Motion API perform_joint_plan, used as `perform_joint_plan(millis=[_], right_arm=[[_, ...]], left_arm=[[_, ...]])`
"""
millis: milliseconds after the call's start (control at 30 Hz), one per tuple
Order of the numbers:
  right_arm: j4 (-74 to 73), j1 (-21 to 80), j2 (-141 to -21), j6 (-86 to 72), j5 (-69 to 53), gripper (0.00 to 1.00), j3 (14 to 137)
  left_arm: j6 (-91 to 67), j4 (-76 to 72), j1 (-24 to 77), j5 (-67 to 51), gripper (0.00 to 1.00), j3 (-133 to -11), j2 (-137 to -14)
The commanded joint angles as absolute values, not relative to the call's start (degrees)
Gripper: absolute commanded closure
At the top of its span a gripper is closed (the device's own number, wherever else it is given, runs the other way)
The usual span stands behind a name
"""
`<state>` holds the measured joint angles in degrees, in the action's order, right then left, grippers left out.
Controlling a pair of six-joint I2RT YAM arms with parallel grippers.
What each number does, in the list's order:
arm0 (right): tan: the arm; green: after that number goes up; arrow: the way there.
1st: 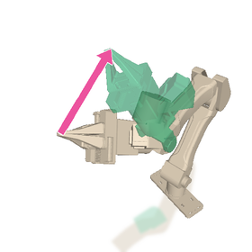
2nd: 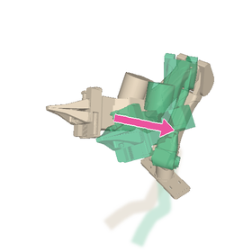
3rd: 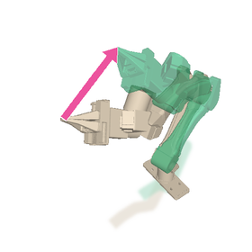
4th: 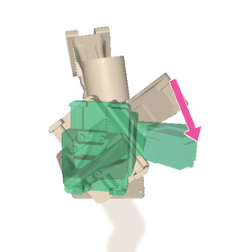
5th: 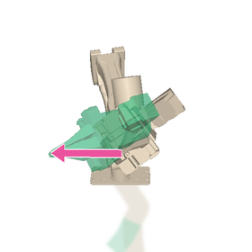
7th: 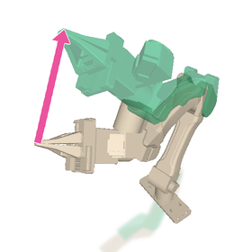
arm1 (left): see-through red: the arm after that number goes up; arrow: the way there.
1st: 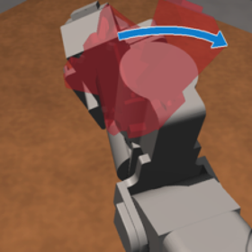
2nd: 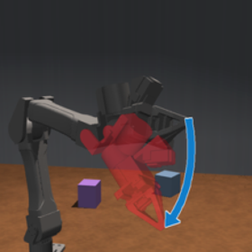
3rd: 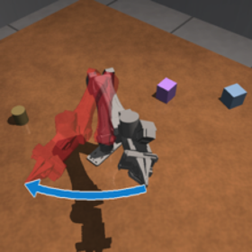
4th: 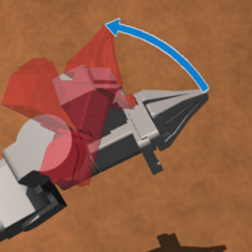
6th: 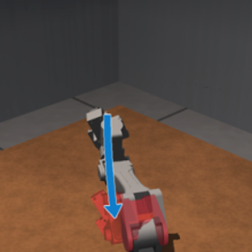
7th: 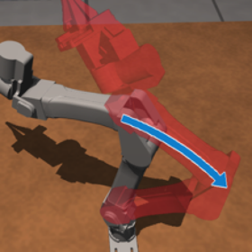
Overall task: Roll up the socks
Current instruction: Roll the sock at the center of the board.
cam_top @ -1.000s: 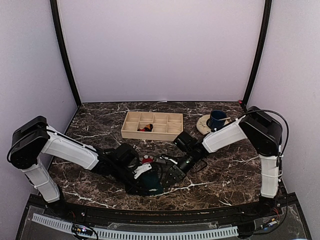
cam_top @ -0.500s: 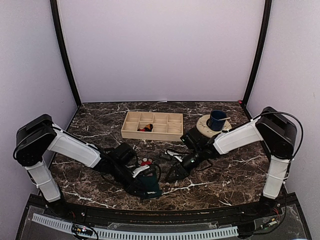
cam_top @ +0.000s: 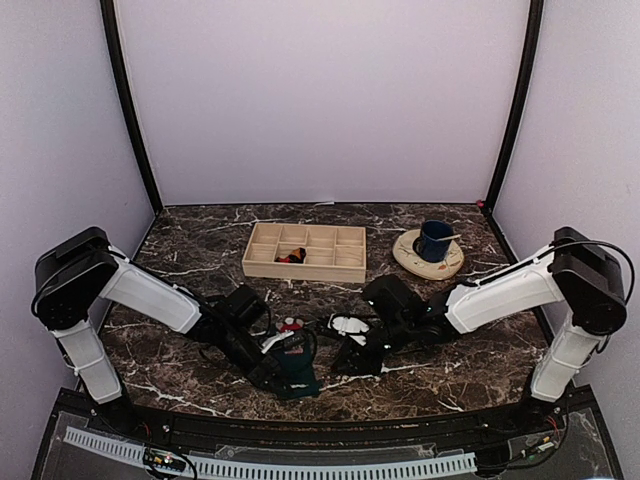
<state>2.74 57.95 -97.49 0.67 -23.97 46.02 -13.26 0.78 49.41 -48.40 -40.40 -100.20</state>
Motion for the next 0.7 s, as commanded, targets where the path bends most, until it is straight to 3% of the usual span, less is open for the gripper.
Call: perform_joint_plan(millis=[0, 667], right_arm=[[5.72, 62.81, -95.19, 6.32, -14.34, 0.77, 45.63], [2.82, 74.19, -100.48, 13.12, -4.7, 0.69, 52.41]], left_arm=[[-14.04, 2.21, 48.63, -48.37, 0.89, -39.02, -101.41], [-14.24, 0.26, 47.9, -51.75, 0.9, -39.01, -103.3]])
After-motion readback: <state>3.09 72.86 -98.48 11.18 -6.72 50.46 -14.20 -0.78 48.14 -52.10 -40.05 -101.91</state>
